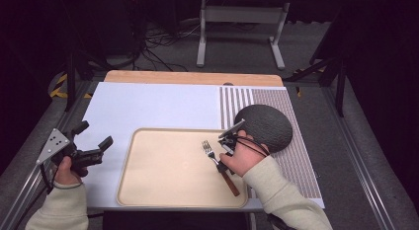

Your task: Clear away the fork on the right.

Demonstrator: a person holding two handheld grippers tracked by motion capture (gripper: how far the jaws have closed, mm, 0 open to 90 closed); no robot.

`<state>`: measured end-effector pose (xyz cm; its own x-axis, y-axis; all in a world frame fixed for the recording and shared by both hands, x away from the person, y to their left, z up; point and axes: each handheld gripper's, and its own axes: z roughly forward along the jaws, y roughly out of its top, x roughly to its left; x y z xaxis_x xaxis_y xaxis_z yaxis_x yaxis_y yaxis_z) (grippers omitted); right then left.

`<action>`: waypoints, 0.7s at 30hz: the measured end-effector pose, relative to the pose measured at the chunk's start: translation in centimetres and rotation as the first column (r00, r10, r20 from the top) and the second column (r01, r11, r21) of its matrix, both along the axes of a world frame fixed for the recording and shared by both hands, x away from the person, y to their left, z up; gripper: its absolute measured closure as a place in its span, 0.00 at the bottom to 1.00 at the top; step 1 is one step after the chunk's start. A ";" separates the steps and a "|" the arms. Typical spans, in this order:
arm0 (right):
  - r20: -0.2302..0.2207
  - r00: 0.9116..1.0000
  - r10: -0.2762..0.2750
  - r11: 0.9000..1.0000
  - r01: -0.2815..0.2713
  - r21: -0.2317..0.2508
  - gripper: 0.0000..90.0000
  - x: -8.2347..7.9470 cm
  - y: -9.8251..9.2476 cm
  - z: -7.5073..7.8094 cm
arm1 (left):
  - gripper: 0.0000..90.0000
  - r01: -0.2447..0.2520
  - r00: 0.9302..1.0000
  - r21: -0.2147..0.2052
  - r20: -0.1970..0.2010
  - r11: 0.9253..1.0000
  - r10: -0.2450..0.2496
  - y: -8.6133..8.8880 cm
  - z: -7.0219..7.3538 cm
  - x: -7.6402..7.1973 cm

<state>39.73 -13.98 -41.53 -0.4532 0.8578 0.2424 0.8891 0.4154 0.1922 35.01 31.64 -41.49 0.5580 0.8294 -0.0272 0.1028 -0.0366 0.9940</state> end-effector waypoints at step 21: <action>0.246 0.962 0.115 0.986 -0.141 0.092 0.25 -0.3 0.9 0.9 | 0.00 0.000 1.000 -0.007 0.002 1.000 0.000 0.0 0.0 0.0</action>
<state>39.42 -13.10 -40.60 -0.6132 0.7640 0.2008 0.7525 0.4877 0.4426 34.99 31.66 -41.45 0.5583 0.8290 -0.0319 0.1012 -0.0299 0.9944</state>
